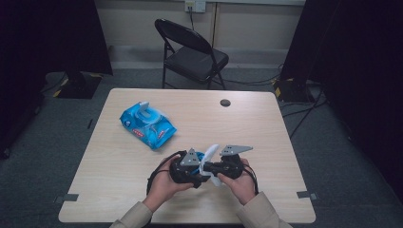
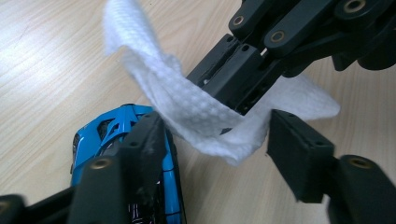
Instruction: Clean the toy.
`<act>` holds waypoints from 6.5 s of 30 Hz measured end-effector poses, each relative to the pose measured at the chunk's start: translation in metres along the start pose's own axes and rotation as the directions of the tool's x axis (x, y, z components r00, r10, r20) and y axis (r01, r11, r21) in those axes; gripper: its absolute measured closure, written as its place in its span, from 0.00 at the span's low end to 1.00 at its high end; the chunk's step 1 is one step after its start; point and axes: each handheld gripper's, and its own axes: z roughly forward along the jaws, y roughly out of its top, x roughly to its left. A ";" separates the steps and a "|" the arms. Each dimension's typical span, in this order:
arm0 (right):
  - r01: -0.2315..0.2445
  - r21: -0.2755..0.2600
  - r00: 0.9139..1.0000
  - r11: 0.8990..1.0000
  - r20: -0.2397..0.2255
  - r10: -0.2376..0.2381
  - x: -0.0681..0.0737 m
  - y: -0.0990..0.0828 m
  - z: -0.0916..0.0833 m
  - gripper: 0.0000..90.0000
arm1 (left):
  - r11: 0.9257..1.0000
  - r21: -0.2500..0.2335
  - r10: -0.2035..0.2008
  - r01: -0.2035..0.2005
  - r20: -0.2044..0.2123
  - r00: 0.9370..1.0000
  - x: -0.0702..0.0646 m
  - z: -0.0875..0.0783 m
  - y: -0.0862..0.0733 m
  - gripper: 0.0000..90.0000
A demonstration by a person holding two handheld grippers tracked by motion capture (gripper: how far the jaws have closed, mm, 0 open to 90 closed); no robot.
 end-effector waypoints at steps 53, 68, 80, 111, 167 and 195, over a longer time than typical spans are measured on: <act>0.223 0.085 0.973 0.971 0.048 -0.227 0.011 0.012 0.083 0.16 | 0.961 0.097 -0.244 0.259 -0.144 0.959 0.032 -0.093 -0.102 0.85; 0.219 0.046 0.974 0.975 0.051 -0.221 0.011 0.007 0.083 0.16 | 0.962 0.057 -0.256 0.268 -0.159 0.953 0.040 -0.065 -0.094 0.73; 0.221 0.030 0.973 0.975 0.057 -0.222 0.011 0.005 0.083 0.16 | 0.970 0.129 -0.188 0.206 -0.143 0.972 0.034 -0.058 -0.083 0.88; 0.216 0.014 0.975 0.976 0.059 -0.216 0.010 0.003 0.083 0.16 | 0.964 0.168 -0.199 0.205 -0.051 0.979 0.001 -0.050 -0.074 0.89; 0.218 -0.006 0.975 0.976 0.055 -0.217 0.010 0.001 0.083 0.17 | 0.935 0.115 -0.310 0.336 -0.196 0.930 0.054 -0.061 -0.083 0.86; 0.208 -0.007 0.977 0.978 0.042 -0.207 0.009 0.001 0.084 0.16 | 0.940 0.152 -0.284 0.305 -0.145 0.948 0.039 -0.061 -0.081 0.90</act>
